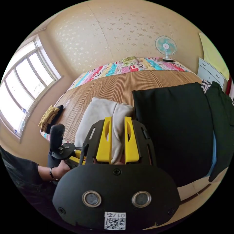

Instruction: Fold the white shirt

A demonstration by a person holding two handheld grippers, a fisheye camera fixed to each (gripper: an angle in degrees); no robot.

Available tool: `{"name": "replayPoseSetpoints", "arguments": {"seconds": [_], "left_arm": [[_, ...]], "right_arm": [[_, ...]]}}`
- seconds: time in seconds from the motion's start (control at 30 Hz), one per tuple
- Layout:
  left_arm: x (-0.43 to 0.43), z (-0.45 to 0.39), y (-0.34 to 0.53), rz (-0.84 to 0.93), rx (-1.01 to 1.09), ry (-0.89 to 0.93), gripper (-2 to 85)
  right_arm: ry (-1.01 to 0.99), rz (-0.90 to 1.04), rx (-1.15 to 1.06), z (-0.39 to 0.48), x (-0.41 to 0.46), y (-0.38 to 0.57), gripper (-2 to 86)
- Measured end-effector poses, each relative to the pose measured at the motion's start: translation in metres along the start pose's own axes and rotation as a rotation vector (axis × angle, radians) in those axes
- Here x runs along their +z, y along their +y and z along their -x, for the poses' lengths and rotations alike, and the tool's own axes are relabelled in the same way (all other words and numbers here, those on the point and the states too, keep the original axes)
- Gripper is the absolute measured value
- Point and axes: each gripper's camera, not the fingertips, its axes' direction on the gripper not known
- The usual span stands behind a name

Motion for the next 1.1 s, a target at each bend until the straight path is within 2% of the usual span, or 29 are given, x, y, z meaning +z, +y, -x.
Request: {"name": "replayPoseSetpoints", "arguments": {"seconds": [0.1, 0.27, 0.3, 0.37, 0.4, 0.43, 0.53, 0.67, 0.73, 0.8, 0.87, 1.0, 1.1], "left_arm": [[-0.027, -0.028, 0.014, -0.031, 0.061, -0.048, 12.0], [-0.082, -0.048, 0.049, -0.160, 0.069, -0.318, 9.3], [-0.084, -0.038, 0.059, -0.157, 0.044, -0.400, 8.1], [-0.070, -0.004, 0.069, -0.020, -0.061, -0.474, 3.8], [-0.062, 0.021, 0.077, 0.071, -0.137, -0.457, 1.5], [-0.068, 0.033, 0.086, 0.048, -0.162, -0.376, 0.2], [-0.094, 0.039, 0.106, -0.072, -0.167, -0.301, -0.5], [-0.119, 0.034, 0.120, -0.168, -0.159, -0.333, 0.6], [-0.148, 0.034, 0.133, -0.313, -0.231, -0.372, 6.8], [-0.166, 0.037, 0.138, -0.382, -0.273, -0.402, 8.6], [-0.176, 0.050, 0.133, -0.375, -0.299, -0.377, 10.0], [-0.189, 0.095, 0.113, -0.366, -0.416, -0.213, 14.7], [-0.181, 0.126, 0.092, -0.262, -0.477, -0.156, 16.0]], "right_arm": [[-0.023, 0.040, -0.068, 0.028, 0.027, 0.001, 8.8], [0.080, 0.082, -0.084, 0.050, 0.061, 0.005, 8.4], [0.113, 0.088, -0.090, 0.051, 0.068, 0.008, 8.3], [0.160, 0.126, -0.122, 0.053, 0.087, 0.014, 8.5], [0.204, 0.155, -0.148, 0.057, 0.097, 0.017, 8.6], [0.233, 0.156, -0.157, 0.063, 0.102, 0.020, 8.6], [0.253, 0.148, -0.125, 0.073, 0.105, 0.019, 8.9], [0.307, 0.151, -0.146, 0.082, 0.112, 0.017, 10.0], [0.292, 0.154, -0.147, 0.086, 0.116, 0.015, 9.6], [0.266, 0.153, -0.127, 0.084, 0.117, 0.013, 9.3], [0.243, 0.152, -0.106, 0.082, 0.117, 0.011, 9.3], [0.207, 0.154, -0.076, 0.079, 0.118, 0.007, 9.4], [0.203, 0.159, -0.069, 0.080, 0.119, 0.002, 9.4]]}}
